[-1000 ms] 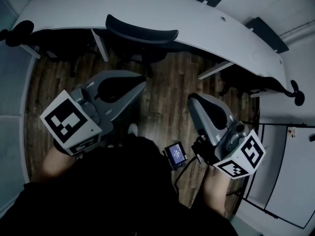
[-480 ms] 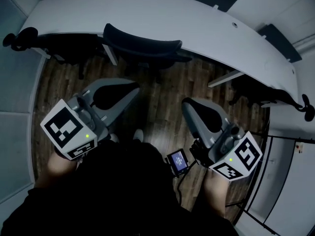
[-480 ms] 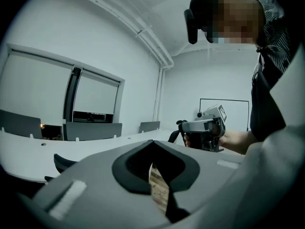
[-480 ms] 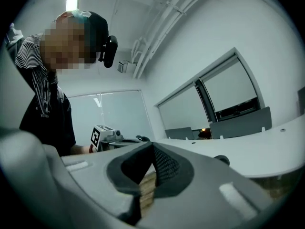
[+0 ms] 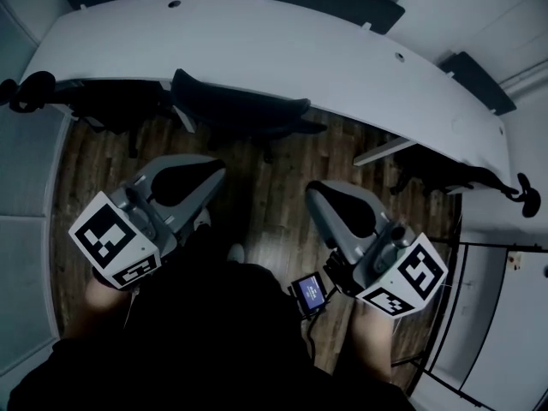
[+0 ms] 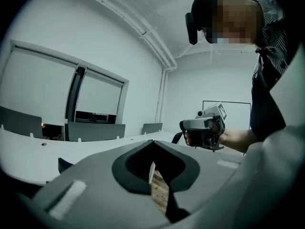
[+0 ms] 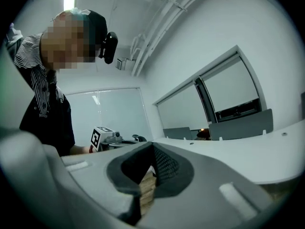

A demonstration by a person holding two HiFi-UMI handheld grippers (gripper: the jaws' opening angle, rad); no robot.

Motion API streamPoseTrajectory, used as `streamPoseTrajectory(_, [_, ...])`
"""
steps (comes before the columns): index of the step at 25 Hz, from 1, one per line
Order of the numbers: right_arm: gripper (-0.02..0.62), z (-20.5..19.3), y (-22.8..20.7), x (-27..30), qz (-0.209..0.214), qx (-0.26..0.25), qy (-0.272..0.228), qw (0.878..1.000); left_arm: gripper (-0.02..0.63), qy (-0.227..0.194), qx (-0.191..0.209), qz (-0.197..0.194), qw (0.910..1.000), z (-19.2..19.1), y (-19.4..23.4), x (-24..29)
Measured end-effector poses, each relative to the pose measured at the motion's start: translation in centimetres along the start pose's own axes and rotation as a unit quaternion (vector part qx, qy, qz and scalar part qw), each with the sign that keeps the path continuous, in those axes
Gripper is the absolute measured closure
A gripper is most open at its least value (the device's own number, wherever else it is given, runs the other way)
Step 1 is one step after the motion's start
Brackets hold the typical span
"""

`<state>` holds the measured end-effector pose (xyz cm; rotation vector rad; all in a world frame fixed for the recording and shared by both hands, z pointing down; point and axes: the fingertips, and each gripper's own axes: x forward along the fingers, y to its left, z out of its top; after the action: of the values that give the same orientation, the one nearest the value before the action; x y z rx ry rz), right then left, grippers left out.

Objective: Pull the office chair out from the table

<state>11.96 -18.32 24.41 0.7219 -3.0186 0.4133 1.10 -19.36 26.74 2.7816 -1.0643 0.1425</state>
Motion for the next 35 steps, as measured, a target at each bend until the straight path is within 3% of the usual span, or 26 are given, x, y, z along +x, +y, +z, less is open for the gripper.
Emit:
streamPoseTrajectory(8, [0.594, 3.5, -2.0, 3.9, -0.026, -0.027, -0.004, 0.999, 0.601, -0.029, 0.045, -0.036, 0.9979, 4.6, 4.2, 2.5])
streamPoseTrajectory(12, [0.594, 4.7, -3.7, 7.2, -0.040, -0.035, -0.004, 0.999, 0.601, -0.050, -0.018, -0.041, 0.9978, 5.0, 9.1, 2.6])
streamPoseTrajectory(15, [0.594, 5.8, -4.8, 10.1, -0.048, -0.042, -0.006, 0.998, 0.601, -0.042, -0.009, -0.045, 0.9981, 5.0, 12.4, 2.9])
streamPoseTrajectory(27, [0.594, 5.7, -6.2, 11.6, -0.098, -0.048, 0.032, 0.994, 0.601, -0.035, 0.036, -0.131, 0.9901, 5.1, 13.5, 2.8])
streamPoseTrajectory(35, [0.594, 5.2, -6.0, 13.7, -0.120, -0.057, 0.053, 0.990, 0.601, 0.003, 0.063, -0.189, 0.9799, 3.4, 14.1, 2.5])
